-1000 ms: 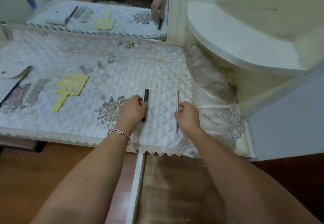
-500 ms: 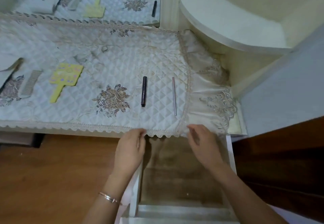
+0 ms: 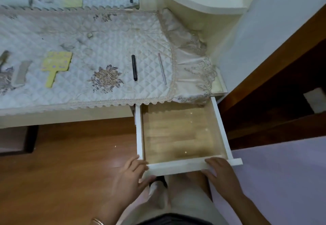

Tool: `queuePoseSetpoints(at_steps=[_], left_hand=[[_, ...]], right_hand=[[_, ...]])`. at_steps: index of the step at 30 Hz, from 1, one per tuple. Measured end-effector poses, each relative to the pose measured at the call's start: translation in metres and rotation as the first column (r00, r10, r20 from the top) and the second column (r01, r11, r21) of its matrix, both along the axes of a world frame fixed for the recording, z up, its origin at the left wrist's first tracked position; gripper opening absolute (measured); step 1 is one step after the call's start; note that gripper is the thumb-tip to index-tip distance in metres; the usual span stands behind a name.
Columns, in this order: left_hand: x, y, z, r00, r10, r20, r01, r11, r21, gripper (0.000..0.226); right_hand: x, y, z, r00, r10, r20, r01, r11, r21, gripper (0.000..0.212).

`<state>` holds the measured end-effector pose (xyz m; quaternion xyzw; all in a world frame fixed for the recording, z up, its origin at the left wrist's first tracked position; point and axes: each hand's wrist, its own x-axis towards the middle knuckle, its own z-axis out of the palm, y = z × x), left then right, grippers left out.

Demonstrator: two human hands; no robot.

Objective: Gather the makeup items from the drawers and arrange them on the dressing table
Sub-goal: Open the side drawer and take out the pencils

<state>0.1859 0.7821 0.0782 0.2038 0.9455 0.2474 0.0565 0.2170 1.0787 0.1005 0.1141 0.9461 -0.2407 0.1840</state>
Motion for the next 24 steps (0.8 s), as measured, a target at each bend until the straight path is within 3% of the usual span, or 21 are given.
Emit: queuePoseSetpoints(at_steps=[4,9,11,14,17,20,24], left_hand=[[0.002,0.0,-0.004,0.999,-0.021,-0.031,0.019,0.998,-0.061,0.044],[-0.016,-0.001,-0.008,1.0,0.0,-0.028,-0.002,0.997,-0.075,0.032],[-0.033,0.003,-0.006,0.999,0.029,-0.014,-0.031,0.991,-0.128,0.031],[-0.066,0.01,-0.003,0.993,0.082,-0.081,-0.096,0.979,-0.182,0.027],[-0.104,0.019,0.004,0.983,0.146,-0.111,-0.166,0.964,-0.207,0.064],[-0.14,0.024,0.011,0.967,0.225,-0.119,-0.248,0.939,-0.239,0.084],[-0.181,0.027,0.009,0.955,0.263,-0.139,-0.29,0.927,-0.239,0.076]], right_hand=[[-0.002,0.003,-0.008,0.994,0.011,-0.107,-0.006,0.999,0.049,0.04],[-0.022,0.009,-0.011,0.989,0.087,-0.124,-0.072,0.99,0.121,0.031],[-0.042,0.009,-0.012,0.978,0.121,-0.17,-0.091,0.98,0.176,0.043],[-0.085,0.005,-0.007,0.952,0.195,-0.234,-0.119,0.944,0.306,0.078],[-0.129,0.0,0.001,0.935,0.241,-0.262,-0.122,0.908,0.4,0.097],[-0.167,-0.001,-0.001,0.919,0.272,-0.285,-0.127,0.89,0.438,0.103],[-0.208,0.002,-0.012,0.876,0.332,-0.348,-0.152,0.877,0.455,0.091]])
